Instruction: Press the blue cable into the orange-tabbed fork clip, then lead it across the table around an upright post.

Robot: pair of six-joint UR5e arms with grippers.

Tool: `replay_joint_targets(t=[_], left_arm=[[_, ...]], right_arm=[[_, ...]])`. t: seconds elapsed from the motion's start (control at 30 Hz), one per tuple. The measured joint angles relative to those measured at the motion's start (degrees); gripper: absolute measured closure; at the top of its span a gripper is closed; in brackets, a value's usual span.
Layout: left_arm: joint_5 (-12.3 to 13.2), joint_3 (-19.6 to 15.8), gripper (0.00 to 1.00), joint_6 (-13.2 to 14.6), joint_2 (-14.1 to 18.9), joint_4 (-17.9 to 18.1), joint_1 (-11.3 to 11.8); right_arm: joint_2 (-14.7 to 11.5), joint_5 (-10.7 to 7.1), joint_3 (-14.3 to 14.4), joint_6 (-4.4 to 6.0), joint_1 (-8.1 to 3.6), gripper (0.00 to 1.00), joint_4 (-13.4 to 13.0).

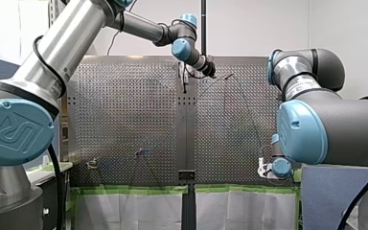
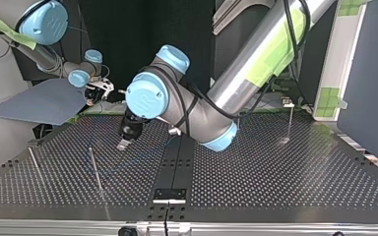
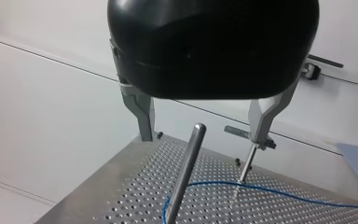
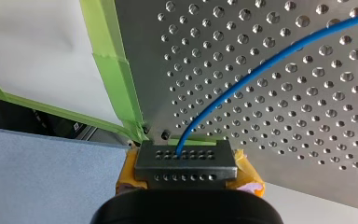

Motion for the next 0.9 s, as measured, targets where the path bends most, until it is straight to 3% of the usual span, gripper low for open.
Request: replay_joint_targets(t=[0.3,0.9], left_arm=[[-0.8,0.0,0.00,1.0,0.0,0.9,-0.5],[-9.3,0.0,0.00,8.9,0.1,-0.8,-0.8]], right_arm=[[0.0,-0.06,-0.1,-0.01,0.01,1.00,0.0],[0.0,-0.07,-0.1,0.11,0.17,1.00,0.2]])
